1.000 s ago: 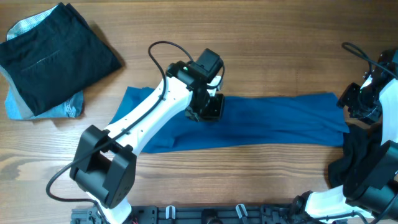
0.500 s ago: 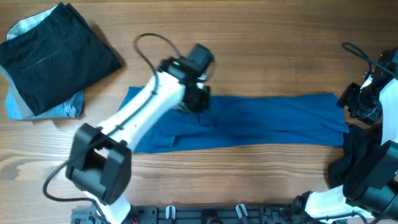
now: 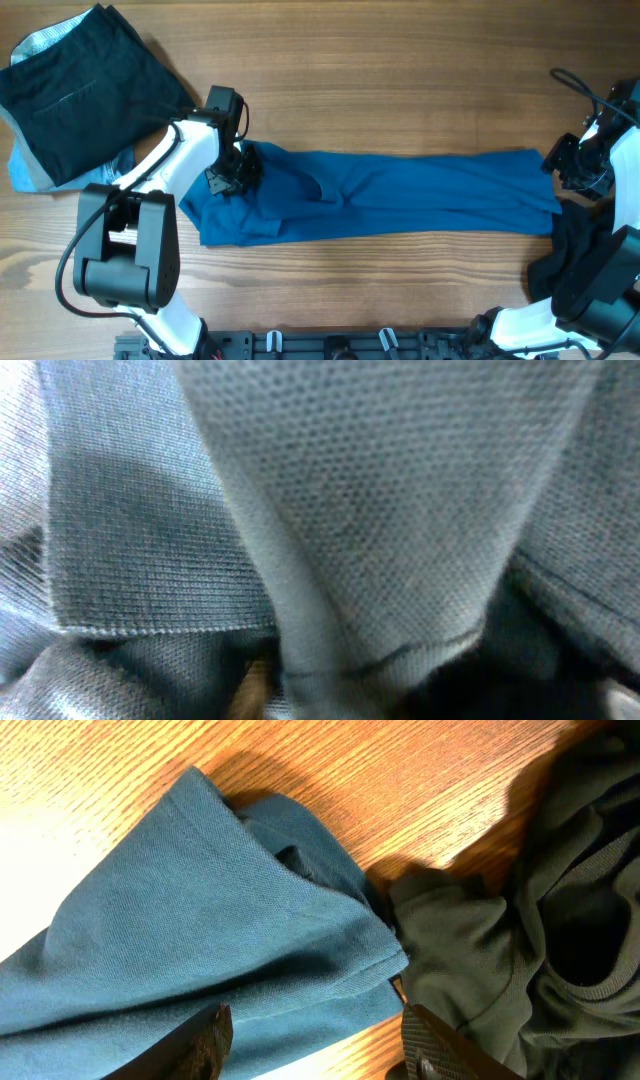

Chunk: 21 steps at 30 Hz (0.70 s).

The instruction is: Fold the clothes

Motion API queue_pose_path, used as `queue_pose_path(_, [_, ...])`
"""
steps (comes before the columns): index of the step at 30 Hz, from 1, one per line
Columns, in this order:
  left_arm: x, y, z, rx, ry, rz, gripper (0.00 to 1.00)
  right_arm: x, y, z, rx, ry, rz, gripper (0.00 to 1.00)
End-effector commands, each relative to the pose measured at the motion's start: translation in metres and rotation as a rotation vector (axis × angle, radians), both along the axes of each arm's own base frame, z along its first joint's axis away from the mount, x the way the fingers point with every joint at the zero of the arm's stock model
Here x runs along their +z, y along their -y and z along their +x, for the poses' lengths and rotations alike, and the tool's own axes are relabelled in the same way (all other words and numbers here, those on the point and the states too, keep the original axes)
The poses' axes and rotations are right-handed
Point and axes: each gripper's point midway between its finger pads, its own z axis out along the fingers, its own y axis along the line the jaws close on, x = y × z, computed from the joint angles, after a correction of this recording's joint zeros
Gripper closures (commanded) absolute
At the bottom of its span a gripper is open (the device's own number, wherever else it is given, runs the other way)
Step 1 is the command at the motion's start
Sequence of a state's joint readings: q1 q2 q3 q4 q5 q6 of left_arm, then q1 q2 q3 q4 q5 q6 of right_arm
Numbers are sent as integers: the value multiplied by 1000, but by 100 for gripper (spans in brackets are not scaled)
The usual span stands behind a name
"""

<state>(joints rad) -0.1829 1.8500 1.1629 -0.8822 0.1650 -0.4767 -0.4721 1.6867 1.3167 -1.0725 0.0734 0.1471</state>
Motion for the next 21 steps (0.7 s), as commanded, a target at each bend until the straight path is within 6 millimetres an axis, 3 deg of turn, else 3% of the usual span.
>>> queue_pose_path(1, [1,0,-1,13,-4,-19,96,-8,-3,-1,12,-15,28,40])
queue_pose_path(7, [55,-47,23,133,90,-24,96,-8,-3,0,12,-12,26,40])
queue_pose_path(9, [53,-60,17,159,66,8,96,-8,-3,0,12,-12,27,40])
queue_pose_path(12, [41,-56,2,141,21,21,92,-8,-3,0,12,-12,26,40])
queue_pose_path(16, [23,-71,-25,126,-58,127,79,-8,-4,0,14,-8,34,40])
queue_pose_path(18, [23,-85,-41,116,-113,210,71,-8,-13,7,67,25,85,36])
queue_pose_path(21, [39,-84,-37,127,-117,189,70,-12,-28,15,187,56,163,30])
